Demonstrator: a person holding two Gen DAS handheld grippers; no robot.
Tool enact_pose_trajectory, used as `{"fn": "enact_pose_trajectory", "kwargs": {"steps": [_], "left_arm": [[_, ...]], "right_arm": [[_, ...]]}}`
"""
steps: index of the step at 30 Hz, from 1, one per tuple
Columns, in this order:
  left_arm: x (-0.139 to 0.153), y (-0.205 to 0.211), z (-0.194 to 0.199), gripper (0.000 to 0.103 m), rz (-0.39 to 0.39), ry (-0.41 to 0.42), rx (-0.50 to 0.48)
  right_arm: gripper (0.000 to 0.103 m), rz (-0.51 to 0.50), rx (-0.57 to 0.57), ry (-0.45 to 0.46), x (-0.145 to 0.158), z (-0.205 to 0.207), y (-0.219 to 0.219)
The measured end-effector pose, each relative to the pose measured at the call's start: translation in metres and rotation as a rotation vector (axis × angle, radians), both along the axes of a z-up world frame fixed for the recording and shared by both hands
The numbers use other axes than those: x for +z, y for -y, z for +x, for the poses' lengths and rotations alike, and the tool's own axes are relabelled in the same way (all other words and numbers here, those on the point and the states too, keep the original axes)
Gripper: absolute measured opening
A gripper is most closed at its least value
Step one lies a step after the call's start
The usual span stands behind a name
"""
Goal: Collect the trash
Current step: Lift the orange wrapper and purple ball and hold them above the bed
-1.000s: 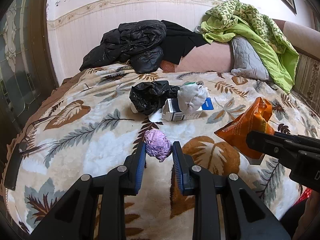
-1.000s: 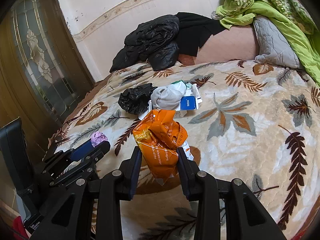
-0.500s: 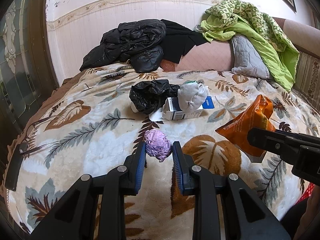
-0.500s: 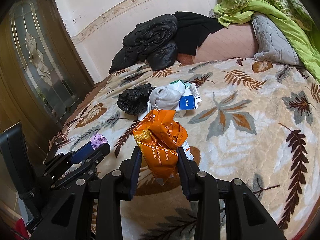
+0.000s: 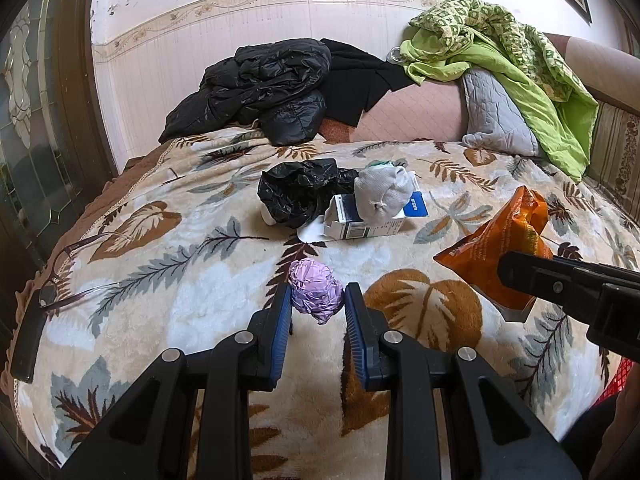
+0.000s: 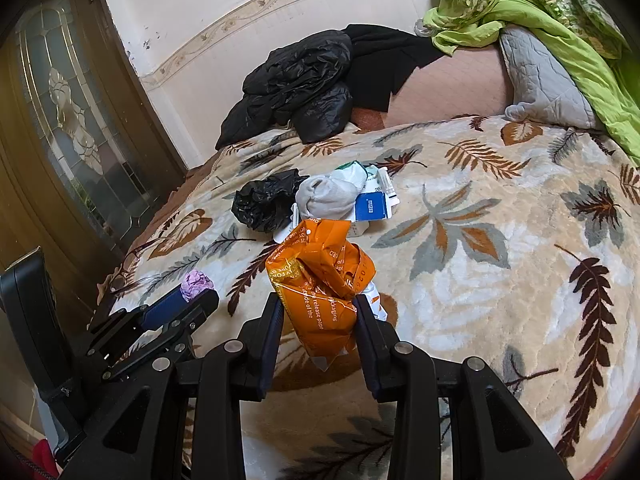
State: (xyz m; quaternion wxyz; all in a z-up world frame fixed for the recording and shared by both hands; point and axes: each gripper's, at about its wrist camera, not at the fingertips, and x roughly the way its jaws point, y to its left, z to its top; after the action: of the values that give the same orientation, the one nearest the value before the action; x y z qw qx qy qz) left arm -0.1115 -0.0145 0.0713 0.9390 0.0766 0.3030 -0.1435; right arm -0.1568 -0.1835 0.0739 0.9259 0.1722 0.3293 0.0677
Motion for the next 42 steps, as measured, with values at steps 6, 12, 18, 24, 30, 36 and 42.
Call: {"fn": "enact_pose_trajectory", "kwargs": {"steps": [6, 12, 18, 24, 30, 36, 42], "left_arm": [[0.000, 0.001, -0.001, 0.026, 0.000, 0.001, -0.002], [-0.001, 0.002, -0.002, 0.026, 0.005, 0.002, -0.011], [-0.001, 0.007, -0.005, 0.026, 0.007, 0.001, -0.011], [-0.001, 0.008, -0.005, 0.026, 0.007, 0.001, -0.011], [-0.002, 0.010, -0.006, 0.026, 0.009, 0.000, -0.012], [-0.002, 0.011, -0.007, 0.026, 0.010, 0.000, -0.011], [-0.003, 0.013, -0.007, 0.026, 0.011, -0.001, -0.015]], "right_arm": [[0.038, 0.002, -0.006, 0.004, 0.002, -0.003, 0.003], [0.038, 0.005, -0.020, 0.004, 0.003, -0.005, 0.007], [0.038, 0.007, -0.023, 0.005, 0.003, -0.006, 0.008], [0.038, 0.010, -0.029, 0.006, 0.004, -0.006, 0.010], [0.038, 0.012, -0.032, 0.008, 0.005, -0.007, 0.013], [0.038, 0.011, -0.030, 0.009, 0.005, -0.008, 0.013], [0.038, 0.013, -0.035, 0.010, 0.006, -0.008, 0.015]]}}
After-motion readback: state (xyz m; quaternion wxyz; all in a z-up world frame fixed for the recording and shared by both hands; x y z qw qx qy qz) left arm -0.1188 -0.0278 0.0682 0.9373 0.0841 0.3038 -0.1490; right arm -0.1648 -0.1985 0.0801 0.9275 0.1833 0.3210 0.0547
